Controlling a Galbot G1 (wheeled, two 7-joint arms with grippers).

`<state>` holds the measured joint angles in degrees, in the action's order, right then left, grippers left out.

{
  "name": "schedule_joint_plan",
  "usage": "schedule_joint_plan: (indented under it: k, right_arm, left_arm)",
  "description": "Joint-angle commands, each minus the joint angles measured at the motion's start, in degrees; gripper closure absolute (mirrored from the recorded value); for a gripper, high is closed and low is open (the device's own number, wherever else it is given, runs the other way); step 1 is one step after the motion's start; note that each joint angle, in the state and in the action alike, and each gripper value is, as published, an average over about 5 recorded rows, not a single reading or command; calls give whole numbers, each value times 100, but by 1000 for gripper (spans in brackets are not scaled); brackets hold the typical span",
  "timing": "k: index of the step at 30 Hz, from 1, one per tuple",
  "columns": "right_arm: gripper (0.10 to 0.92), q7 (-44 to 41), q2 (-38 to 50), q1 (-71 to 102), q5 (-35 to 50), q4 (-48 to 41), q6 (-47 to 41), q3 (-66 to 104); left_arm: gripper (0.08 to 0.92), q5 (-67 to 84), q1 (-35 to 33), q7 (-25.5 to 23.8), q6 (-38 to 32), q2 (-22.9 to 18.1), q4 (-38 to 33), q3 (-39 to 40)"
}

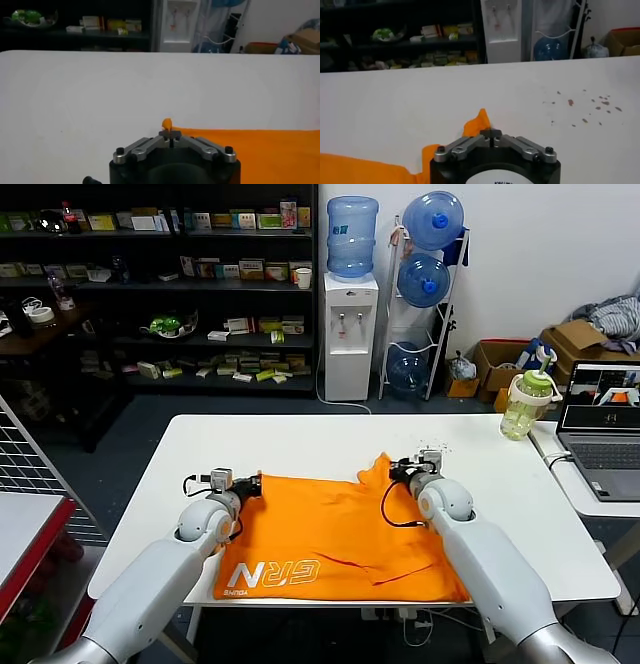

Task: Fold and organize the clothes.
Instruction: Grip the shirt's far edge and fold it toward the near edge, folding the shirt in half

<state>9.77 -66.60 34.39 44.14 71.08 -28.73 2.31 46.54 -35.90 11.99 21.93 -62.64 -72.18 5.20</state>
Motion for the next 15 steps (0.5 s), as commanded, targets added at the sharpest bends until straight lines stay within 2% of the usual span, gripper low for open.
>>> schedule_joint_plan:
  k: [1,9,15]
  right_arm:
    - [901,205,528,661,309,1311,51,243]
    - [901,568,1434,1832,1036,2964,-278,684]
    - [901,846,1778,2576,1413,3856,-466,1164]
  left_arm:
    - [905,44,-544,251,-21,273,-1121,-323]
    - [905,271,-1513,489,8,940,-2702,-650]
    - [905,321,-2147,612,58,1278,-3529,-881]
